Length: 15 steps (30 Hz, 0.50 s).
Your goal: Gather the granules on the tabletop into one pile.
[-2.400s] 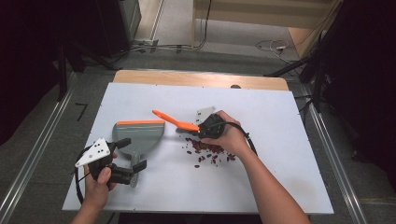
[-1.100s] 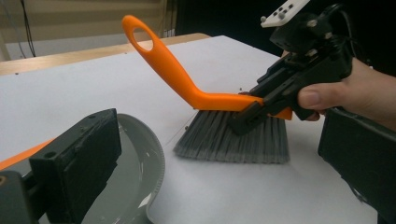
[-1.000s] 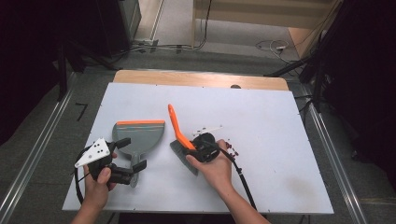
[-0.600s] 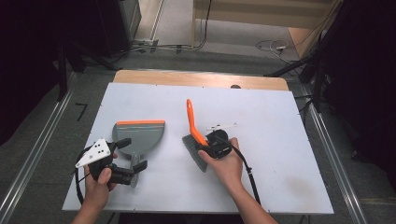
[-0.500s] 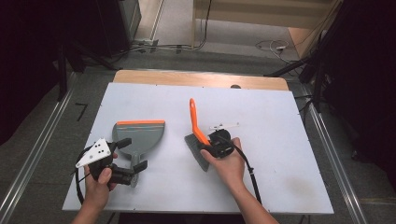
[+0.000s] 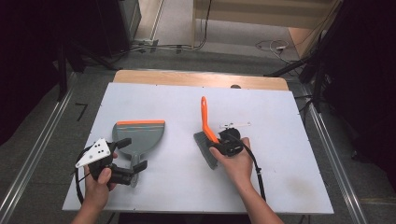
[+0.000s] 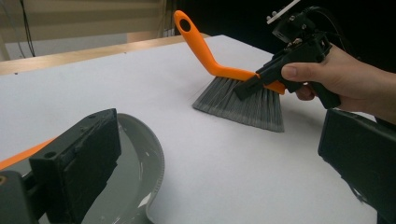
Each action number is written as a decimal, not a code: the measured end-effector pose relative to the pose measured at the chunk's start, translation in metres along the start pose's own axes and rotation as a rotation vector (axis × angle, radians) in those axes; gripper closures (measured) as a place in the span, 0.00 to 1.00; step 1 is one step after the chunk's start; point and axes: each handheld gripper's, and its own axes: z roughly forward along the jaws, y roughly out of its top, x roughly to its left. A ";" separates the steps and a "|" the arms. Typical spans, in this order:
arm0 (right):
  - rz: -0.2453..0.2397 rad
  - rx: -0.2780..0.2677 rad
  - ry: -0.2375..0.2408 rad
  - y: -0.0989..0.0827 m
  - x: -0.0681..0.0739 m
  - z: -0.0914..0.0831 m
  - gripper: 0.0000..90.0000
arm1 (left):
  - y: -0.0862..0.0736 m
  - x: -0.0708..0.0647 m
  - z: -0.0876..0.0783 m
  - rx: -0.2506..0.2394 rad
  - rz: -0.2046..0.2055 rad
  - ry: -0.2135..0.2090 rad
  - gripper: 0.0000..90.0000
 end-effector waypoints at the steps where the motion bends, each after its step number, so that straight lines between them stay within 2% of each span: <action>1: 0.003 0.000 -0.002 0.000 -0.001 0.000 0.76 | 0.000 0.000 0.000 0.000 0.000 0.000 0.00; 15: 0.030 -0.012 -0.025 -0.001 -0.016 -0.008 0.76 | 0.000 0.000 0.001 0.003 0.002 -0.002 0.00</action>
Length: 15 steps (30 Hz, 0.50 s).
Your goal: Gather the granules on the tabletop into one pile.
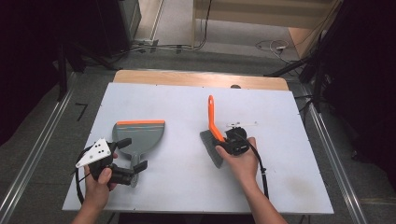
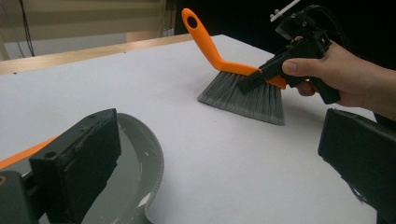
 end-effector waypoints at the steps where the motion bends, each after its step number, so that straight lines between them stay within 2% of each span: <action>1: 0.001 -0.003 -0.001 0.000 -0.001 0.000 0.76 | 0.000 0.000 0.000 0.000 0.000 0.001 0.00; 15: 0.019 -0.013 -0.016 -0.001 -0.015 -0.007 0.76 | 0.000 0.000 0.001 0.003 -0.002 0.000 0.00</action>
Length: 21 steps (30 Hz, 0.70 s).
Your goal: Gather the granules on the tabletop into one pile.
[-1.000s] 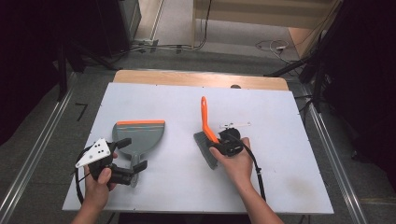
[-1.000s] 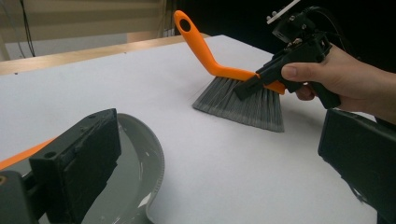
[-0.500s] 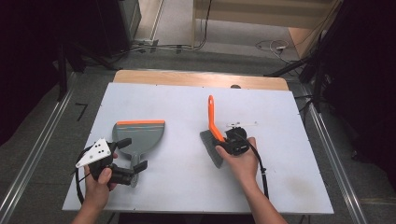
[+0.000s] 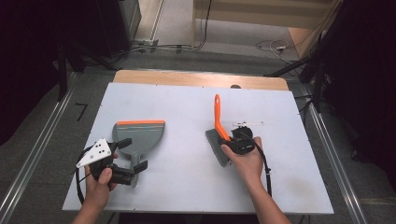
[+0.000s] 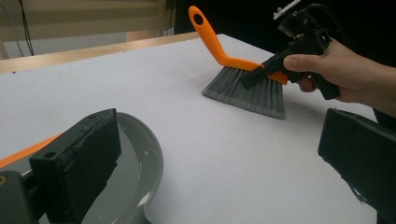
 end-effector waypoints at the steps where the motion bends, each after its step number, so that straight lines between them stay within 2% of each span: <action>1: 0.000 0.000 -0.001 0.000 -0.001 0.000 0.76 | 0.000 0.000 0.000 0.000 0.000 0.000 0.00; 21: 0.028 -0.010 -0.016 0.000 -0.014 -0.006 0.76 | 0.000 0.000 0.000 -0.002 -0.001 0.000 0.00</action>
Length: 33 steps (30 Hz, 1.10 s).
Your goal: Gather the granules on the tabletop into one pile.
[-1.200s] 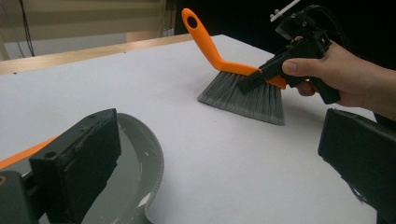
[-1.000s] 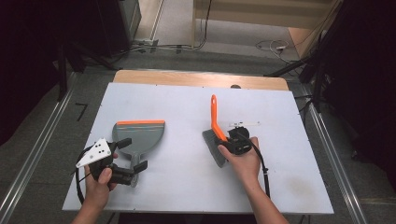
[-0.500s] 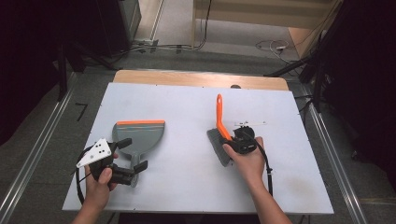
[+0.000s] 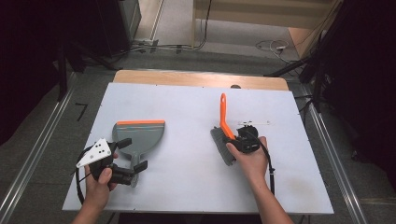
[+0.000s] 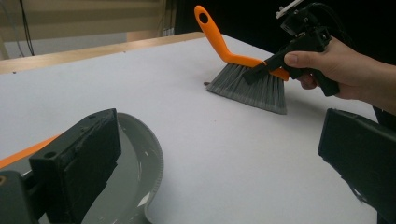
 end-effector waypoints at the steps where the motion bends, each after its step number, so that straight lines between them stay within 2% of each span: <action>1: 0.002 0.000 0.000 0.000 0.000 0.000 0.76 | 0.000 0.000 0.000 0.000 0.000 0.000 0.00; 8: 0.002 -0.027 0.023 0.002 -0.001 -0.006 0.76 | 0.000 0.000 0.000 0.003 0.001 0.001 0.00; 13: -0.053 -0.042 0.071 0.011 -0.003 -0.021 0.76 | 0.000 0.001 0.001 0.004 0.001 0.002 0.00; 16: -0.127 -0.039 0.108 0.018 -0.003 -0.033 0.77 | 0.000 0.000 0.001 0.004 0.003 0.000 0.00; 19: -0.237 -0.015 0.165 0.023 -0.005 -0.045 0.77 | 0.000 0.000 0.001 0.004 0.004 0.002 0.00; 22: -0.415 0.009 0.221 0.020 -0.009 -0.055 0.77 | 0.000 0.000 0.001 0.003 0.000 0.004 0.00; 24: -0.517 0.013 0.250 0.012 -0.013 -0.062 0.77 | 0.000 0.001 0.001 0.004 -0.001 0.005 0.00; 27: -0.568 0.036 0.291 -0.002 -0.021 -0.072 0.77 | -0.001 0.000 0.002 0.005 0.000 0.004 0.00; 30: -0.601 0.047 0.359 -0.015 -0.032 -0.078 0.77 | 0.000 -0.001 0.003 0.009 0.004 0.003 0.00; 33: -0.636 0.082 0.414 -0.028 -0.036 -0.078 0.77 | 0.000 -0.002 0.005 0.012 0.002 0.005 0.00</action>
